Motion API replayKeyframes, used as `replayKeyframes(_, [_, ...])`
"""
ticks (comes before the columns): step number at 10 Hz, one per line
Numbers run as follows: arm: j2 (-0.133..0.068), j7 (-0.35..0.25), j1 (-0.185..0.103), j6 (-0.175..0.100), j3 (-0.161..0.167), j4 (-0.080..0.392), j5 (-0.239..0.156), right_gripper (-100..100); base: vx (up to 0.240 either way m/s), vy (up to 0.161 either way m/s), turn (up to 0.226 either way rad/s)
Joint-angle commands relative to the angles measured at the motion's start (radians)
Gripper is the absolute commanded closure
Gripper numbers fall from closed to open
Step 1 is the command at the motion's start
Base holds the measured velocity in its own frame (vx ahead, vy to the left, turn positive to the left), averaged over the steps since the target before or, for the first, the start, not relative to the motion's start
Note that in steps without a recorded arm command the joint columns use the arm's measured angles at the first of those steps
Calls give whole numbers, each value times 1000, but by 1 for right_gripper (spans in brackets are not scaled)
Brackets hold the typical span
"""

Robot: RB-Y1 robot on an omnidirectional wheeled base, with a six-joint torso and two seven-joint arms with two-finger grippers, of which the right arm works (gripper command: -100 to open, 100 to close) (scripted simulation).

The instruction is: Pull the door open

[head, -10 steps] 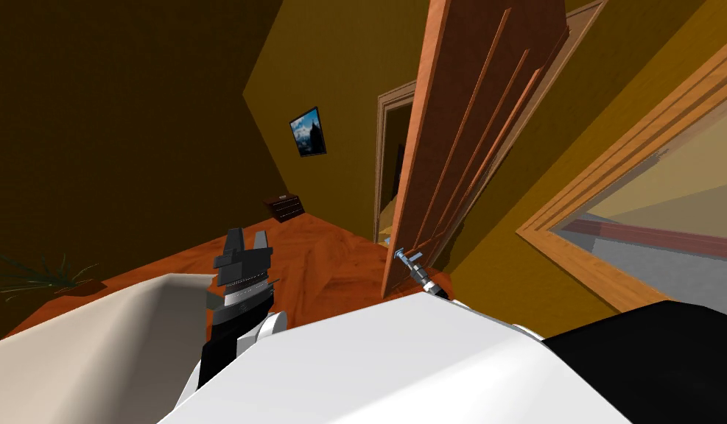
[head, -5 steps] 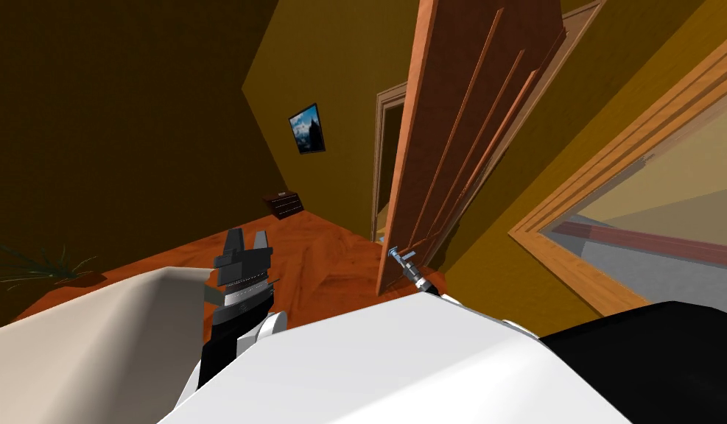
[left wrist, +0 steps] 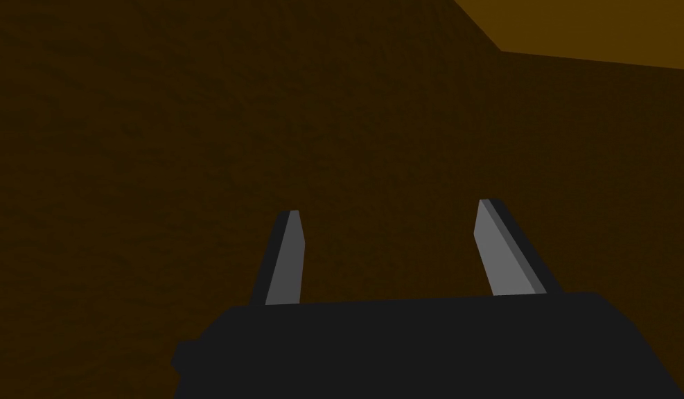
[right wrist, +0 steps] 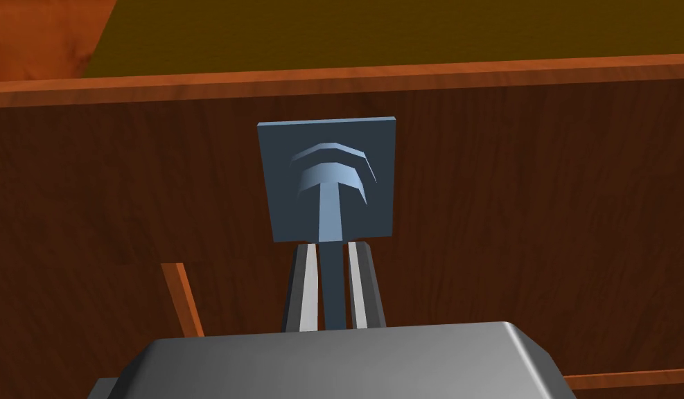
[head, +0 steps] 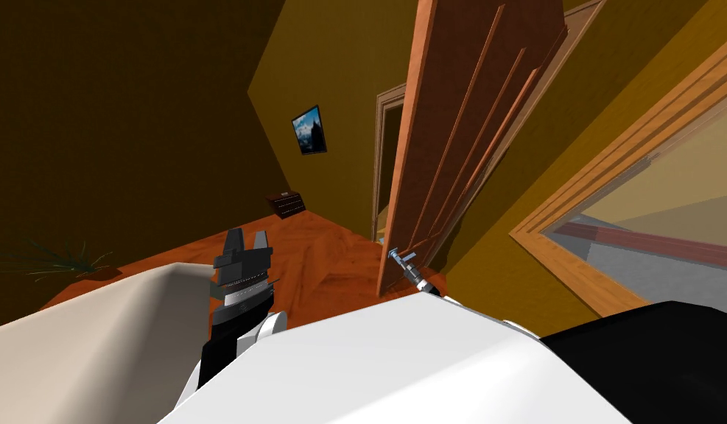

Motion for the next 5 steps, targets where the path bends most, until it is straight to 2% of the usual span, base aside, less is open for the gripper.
replayKeyframes(1, [-3, -5, 13, -31, 9, 20, 2, 100, -23, 15, 23])
replayKeyframes(5, [-25, -19, 34, -127, 19, 83, 0, 100, -11, 4, 40])
